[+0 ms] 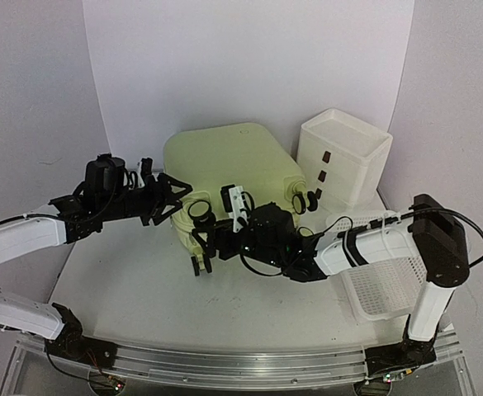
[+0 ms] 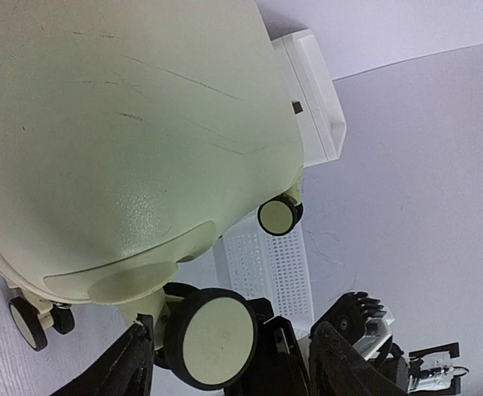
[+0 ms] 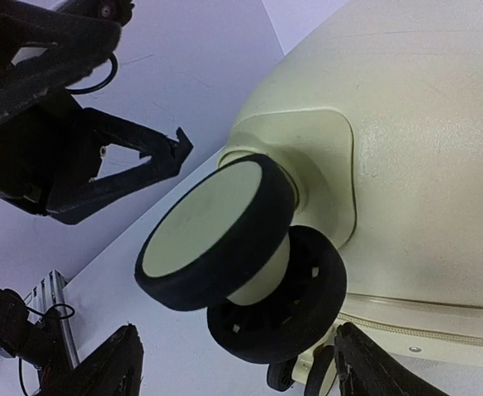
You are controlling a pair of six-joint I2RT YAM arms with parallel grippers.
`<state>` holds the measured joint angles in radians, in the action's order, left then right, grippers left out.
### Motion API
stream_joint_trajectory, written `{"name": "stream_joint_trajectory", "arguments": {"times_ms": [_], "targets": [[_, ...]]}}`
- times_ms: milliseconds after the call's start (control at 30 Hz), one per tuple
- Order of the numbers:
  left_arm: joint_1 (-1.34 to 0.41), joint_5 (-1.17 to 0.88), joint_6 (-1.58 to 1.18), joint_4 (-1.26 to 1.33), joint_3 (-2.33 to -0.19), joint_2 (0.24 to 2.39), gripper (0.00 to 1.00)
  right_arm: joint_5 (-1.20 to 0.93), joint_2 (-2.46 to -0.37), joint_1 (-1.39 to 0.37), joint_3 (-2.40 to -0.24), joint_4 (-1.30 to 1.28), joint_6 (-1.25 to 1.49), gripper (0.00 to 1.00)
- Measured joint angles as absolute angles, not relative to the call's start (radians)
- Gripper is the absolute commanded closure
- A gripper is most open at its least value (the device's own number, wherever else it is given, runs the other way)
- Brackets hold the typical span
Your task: Open, take out, and arrange the luggage
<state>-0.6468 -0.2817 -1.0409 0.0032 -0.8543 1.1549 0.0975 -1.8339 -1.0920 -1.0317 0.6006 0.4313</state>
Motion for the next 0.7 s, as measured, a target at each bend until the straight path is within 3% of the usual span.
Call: {"name": "stream_joint_trajectory", "arguments": {"times_ms": [233, 367, 533, 700], "targets": [[-0.646, -0.274, -1.036, 0.001, -0.853, 1.165, 0.28, 0.090, -1.847, -1.087, -1.072, 0.571, 0.430, 0.13], [-0.639, -0.266, -1.015, 0.008, -0.830, 1.140, 0.25, 0.084, -1.850, -1.087, -1.096, 0.533, 0.429, 0.26], [-0.633, -0.273, -0.984, 0.007, -0.792, 1.135, 0.10, 0.088, -1.867, -1.084, -1.165, 0.477, 0.437, 0.44], [-0.632, -0.295, -0.979, 0.006, -0.768, 1.137, 0.10, 0.083, -1.893, -1.076, -1.200, 0.457, 0.450, 0.57]]}}
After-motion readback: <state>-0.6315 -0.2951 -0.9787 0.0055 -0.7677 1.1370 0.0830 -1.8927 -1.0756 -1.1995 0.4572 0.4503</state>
